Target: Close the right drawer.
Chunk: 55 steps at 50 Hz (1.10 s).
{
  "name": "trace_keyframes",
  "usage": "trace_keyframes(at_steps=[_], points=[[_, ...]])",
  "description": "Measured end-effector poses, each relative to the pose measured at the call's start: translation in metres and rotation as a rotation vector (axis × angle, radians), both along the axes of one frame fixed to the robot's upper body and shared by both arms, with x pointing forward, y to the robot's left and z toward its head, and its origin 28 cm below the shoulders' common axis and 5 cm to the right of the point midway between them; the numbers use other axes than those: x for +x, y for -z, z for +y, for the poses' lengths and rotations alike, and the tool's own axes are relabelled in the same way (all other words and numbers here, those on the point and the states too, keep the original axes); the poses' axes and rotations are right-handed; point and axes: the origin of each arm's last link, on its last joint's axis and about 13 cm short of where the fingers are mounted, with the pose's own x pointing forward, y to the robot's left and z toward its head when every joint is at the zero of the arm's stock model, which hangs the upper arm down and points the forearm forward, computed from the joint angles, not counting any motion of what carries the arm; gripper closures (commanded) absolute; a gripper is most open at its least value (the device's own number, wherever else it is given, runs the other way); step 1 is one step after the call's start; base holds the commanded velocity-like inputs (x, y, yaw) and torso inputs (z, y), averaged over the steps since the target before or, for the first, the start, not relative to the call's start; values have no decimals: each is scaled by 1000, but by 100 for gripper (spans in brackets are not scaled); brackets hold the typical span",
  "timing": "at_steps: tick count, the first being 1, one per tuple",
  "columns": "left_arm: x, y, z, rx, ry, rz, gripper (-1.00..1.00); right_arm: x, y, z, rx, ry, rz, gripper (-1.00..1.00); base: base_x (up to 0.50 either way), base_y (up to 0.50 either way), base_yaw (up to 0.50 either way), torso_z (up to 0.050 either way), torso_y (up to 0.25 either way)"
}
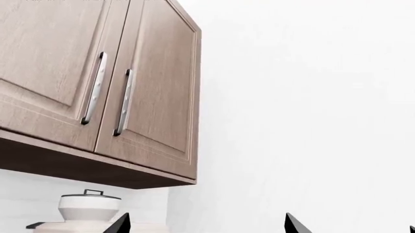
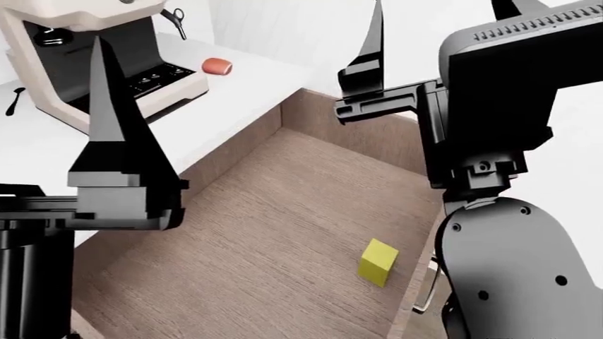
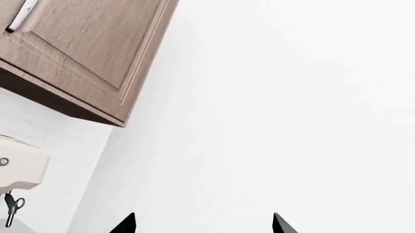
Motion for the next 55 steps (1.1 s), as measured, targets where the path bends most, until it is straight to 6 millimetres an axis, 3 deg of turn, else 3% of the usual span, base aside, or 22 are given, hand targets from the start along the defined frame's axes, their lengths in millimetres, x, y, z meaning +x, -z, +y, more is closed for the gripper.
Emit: trace_keyframes(at_steps=[14,55], points=[[0,0,1,-2,-3,-1,-100,1,3,-8,40,30,41,-100,0,0,0,0,0],[1,2,1,-3,-5,5,-100,-10,31,-59,153,321,182,-100,0,0,0,0,0]])
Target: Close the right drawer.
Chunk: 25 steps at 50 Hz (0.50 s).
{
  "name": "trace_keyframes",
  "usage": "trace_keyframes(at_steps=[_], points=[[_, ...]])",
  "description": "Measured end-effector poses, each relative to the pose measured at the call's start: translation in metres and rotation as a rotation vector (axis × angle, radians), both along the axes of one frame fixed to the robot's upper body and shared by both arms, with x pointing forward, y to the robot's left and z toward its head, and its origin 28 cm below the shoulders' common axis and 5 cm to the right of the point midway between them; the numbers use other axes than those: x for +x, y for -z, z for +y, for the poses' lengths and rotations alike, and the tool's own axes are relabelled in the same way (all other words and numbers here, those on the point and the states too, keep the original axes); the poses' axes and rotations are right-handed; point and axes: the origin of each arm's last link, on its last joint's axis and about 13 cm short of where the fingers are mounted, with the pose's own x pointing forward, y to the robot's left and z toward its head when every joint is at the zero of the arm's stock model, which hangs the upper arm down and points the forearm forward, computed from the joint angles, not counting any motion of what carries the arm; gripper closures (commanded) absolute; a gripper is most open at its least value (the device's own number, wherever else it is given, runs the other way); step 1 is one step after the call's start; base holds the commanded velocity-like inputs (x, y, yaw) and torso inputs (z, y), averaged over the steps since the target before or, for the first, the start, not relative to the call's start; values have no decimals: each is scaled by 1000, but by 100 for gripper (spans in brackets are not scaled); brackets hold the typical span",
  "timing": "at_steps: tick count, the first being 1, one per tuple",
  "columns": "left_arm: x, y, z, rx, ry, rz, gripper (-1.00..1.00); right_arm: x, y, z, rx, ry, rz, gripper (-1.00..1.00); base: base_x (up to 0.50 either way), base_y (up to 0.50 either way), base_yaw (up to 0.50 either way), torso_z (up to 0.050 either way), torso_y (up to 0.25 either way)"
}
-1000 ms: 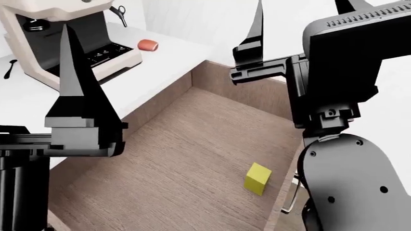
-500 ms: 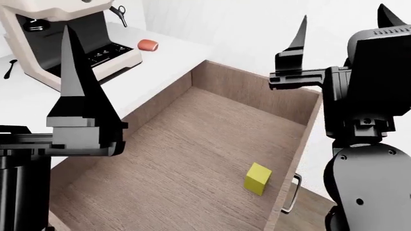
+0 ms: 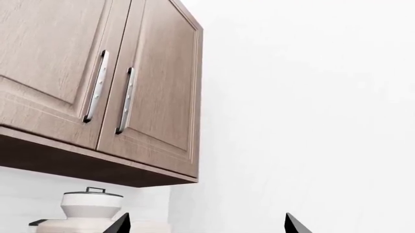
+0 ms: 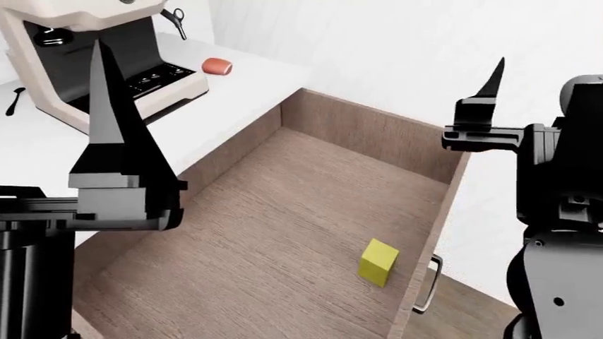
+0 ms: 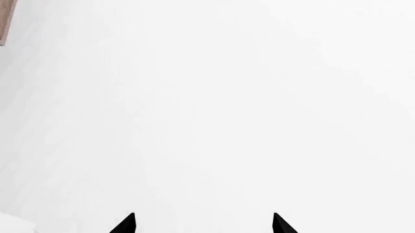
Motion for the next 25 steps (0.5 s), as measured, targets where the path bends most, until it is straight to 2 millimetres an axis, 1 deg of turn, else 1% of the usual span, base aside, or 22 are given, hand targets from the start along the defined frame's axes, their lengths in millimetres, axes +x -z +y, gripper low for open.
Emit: trace_keyframes(at_steps=[14,25], points=[[-1,1,0,-2,-1,3,-100,4,13,-13,41,58,55,-100,0,0,0,0,0],[-1,1,0,-2,-1,4,-100,6,22,-19,63,85,86,-100,0,0,0,0,0]])
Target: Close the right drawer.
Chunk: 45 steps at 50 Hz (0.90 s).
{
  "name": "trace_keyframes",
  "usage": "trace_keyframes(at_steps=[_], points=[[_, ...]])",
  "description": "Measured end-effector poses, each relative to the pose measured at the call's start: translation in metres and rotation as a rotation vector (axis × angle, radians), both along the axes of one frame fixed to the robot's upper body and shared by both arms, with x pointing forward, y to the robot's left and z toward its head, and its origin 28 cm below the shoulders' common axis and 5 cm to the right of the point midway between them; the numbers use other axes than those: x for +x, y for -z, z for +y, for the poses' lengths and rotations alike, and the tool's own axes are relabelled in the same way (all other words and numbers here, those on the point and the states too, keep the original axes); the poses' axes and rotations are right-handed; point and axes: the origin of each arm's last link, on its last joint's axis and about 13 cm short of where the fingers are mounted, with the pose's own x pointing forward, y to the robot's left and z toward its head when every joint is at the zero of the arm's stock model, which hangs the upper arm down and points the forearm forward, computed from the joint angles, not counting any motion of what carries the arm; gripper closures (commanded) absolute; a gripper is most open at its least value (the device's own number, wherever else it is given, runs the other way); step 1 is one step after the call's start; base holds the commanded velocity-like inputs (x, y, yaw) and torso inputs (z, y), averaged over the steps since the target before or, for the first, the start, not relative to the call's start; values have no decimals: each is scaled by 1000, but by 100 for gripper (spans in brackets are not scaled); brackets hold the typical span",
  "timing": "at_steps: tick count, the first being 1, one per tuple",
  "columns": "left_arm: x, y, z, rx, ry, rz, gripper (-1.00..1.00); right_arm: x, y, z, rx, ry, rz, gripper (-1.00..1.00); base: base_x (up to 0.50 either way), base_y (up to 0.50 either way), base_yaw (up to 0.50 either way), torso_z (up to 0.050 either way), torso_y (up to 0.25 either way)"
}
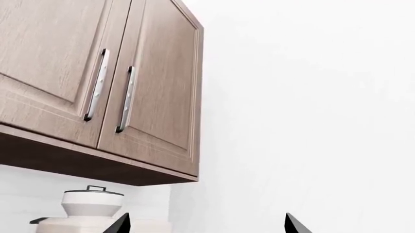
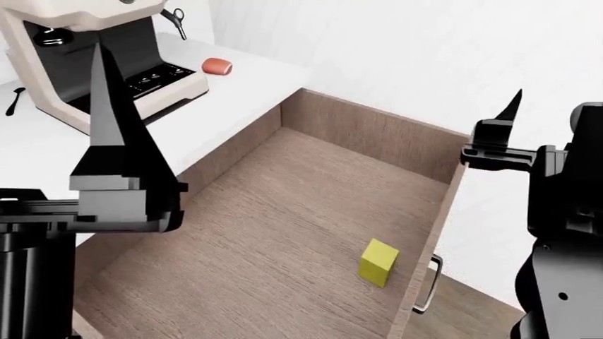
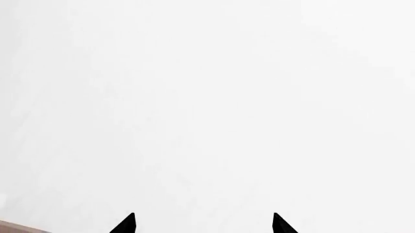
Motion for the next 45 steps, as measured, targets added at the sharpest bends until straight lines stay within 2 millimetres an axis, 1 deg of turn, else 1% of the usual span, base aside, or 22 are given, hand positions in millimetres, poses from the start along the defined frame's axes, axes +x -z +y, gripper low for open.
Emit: trace_keyframes(at_steps=[26,39,45], points=[[1,1,-1,4,2,3,-100,9,23,-9,56,13,83,-100,0,0,0,0,0],[1,1,-1,6,0,7,-100,7,30,-11,73,21,97,-100,0,0,0,0,0],[1,2,-1,6,0,8,-100,3,35,-12,80,31,107,-100,0,0,0,0,0]])
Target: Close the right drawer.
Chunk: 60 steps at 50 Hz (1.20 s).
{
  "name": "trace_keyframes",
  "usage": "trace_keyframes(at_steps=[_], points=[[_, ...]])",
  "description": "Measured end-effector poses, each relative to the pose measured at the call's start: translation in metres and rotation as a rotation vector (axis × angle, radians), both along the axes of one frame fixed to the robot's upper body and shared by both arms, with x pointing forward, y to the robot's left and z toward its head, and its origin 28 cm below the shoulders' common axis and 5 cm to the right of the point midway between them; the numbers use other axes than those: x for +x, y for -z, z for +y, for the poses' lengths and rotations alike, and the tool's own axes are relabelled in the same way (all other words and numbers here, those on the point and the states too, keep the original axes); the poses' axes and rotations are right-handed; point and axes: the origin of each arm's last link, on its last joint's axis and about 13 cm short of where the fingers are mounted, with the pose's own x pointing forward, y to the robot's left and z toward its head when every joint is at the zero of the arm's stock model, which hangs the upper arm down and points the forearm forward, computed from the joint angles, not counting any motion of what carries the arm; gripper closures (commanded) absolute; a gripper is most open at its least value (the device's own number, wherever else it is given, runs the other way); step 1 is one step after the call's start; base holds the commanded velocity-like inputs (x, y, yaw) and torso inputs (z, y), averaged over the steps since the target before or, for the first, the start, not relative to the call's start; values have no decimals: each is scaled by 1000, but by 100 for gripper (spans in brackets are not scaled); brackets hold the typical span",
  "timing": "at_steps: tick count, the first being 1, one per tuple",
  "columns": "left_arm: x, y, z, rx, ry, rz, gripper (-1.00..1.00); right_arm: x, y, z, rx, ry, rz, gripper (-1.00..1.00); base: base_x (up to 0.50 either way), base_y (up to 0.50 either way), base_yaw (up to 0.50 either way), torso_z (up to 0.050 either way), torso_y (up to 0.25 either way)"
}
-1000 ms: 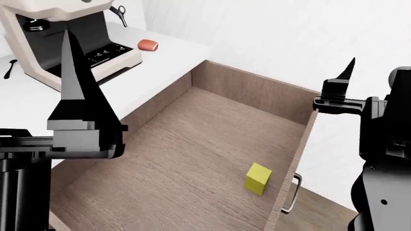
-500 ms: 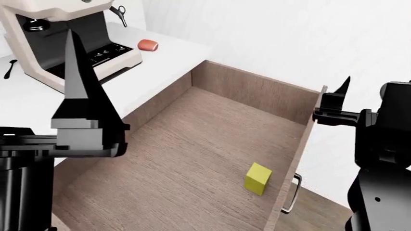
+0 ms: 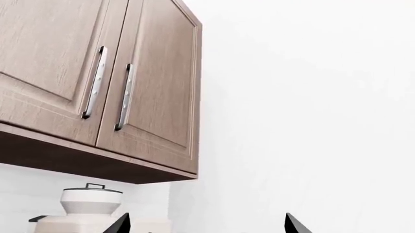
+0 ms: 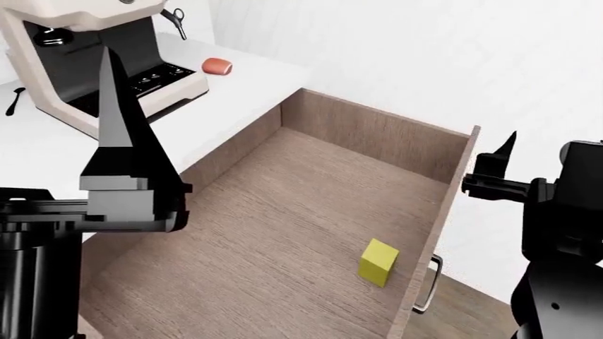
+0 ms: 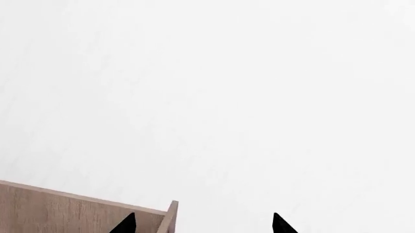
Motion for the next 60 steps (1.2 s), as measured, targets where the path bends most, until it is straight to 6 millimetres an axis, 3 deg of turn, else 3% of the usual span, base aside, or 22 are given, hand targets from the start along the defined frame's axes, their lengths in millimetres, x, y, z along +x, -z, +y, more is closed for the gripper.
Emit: trace_keyframes(at_steps=[20,60], points=[[1,1,0,-1,1,3,-100,-17,13,-7,27,56,30,-100,0,0,0,0,0],[2,3,-2,4,7,9,-100,-8,44,-17,119,102,103,-100,0,0,0,0,0]])
